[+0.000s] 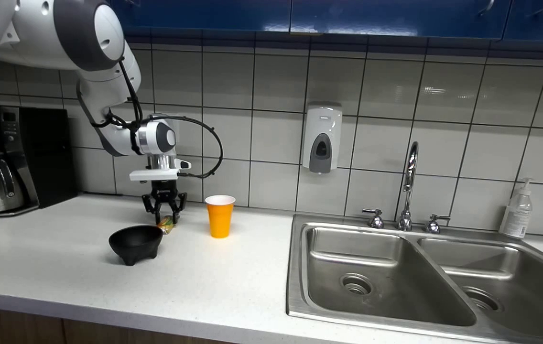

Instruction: Put the orange packet in the black bowl.

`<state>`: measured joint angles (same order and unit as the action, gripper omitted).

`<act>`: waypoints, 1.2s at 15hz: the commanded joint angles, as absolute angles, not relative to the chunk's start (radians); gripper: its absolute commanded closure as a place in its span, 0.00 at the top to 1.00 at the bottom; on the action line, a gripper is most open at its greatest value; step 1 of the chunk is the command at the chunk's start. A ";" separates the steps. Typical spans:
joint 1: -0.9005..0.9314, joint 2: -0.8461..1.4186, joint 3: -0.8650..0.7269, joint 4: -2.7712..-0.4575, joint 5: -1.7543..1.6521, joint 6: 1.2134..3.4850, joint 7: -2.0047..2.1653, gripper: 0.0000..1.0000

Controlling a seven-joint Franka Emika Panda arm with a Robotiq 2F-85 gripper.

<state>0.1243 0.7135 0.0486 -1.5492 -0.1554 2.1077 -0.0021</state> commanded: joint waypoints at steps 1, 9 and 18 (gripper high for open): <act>0.118 0.712 0.062 -1.530 -0.134 2.087 -0.047 0.27; 0.122 0.679 0.064 -1.560 -0.136 2.097 -0.056 0.18; 0.125 0.496 0.059 -1.713 -0.154 2.159 -0.045 0.18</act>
<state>0.1286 0.5944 0.0573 -1.6111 -0.1467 2.1259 -0.0290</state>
